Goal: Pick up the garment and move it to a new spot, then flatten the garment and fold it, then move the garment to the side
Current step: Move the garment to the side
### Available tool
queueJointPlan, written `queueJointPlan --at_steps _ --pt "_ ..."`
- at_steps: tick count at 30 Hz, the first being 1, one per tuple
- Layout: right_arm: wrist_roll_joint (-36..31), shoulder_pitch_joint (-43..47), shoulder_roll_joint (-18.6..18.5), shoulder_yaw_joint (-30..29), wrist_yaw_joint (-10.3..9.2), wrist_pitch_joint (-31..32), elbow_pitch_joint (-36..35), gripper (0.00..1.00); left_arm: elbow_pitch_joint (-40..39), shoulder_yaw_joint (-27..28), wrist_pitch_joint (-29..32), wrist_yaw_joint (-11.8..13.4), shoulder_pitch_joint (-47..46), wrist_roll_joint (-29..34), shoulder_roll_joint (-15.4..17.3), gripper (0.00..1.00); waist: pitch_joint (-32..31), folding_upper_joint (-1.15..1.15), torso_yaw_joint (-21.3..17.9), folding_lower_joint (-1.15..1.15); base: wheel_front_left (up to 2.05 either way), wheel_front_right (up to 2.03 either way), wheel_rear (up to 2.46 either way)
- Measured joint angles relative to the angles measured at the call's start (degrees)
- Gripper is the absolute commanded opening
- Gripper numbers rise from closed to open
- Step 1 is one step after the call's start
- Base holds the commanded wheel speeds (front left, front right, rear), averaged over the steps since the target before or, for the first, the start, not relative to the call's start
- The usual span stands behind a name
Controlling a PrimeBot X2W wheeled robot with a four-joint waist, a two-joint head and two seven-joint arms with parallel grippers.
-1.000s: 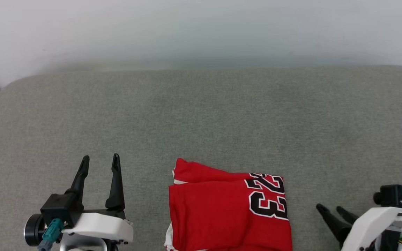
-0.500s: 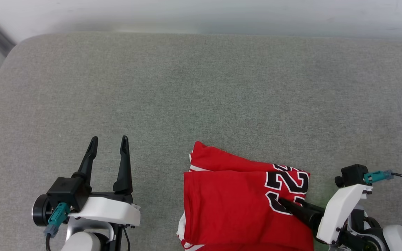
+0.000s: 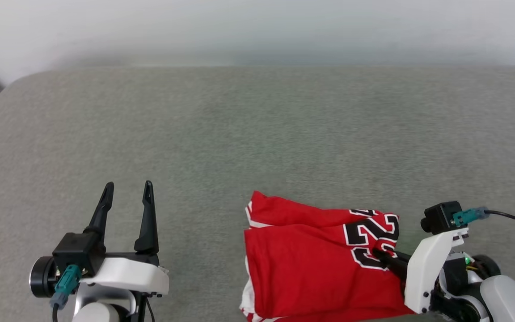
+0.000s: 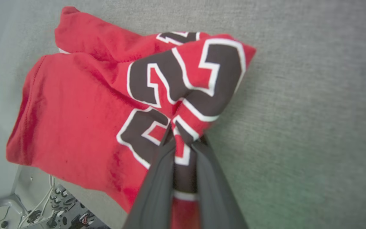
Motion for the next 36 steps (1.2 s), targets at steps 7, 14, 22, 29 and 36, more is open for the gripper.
queueJointPlan --at_steps 7,14,22,29,36 --pt "-6.4 -1.9 -4.7 0.2 0.0 0.5 0.8 0.0 -2.1 0.4 0.0 0.2 1.8 0.7 0.7 1.0 -2.0 0.0 -8.1 0.0 0.0 0.0 0.0" --pt "-8.9 -7.0 -5.2 -1.4 0.0 -0.6 3.1 0.0 -5.2 0.3 0.4 0.3 0.5 1.6 2.1 1.0 -1.1 0.0 -17.6 0.0 0.0 0.0 0.0" --pt "-11.5 -14.5 -2.5 -5.5 0.01 -6.7 9.4 0.0 -8.1 -1.5 2.3 -1.1 -5.2 3.4 3.3 1.0 4.8 0.0 -24.7 0.0 0.0 0.0 0.0" --pt "-15.2 -23.1 -4.4 -12.2 0.01 -12.8 16.2 0.0 -11.0 -3.0 4.7 -3.1 -11.1 5.4 5.6 1.0 13.7 0.0 -26.7 0.01 0.0 0.0 0.0" --pt "-17.9 -30.5 -7.6 -20.5 0.01 -17.3 20.6 0.0 -13.8 -4.5 6.5 -4.9 -16.2 7.1 7.0 1.0 21.5 0.0 -26.0 0.0 0.0 0.0 0.0"
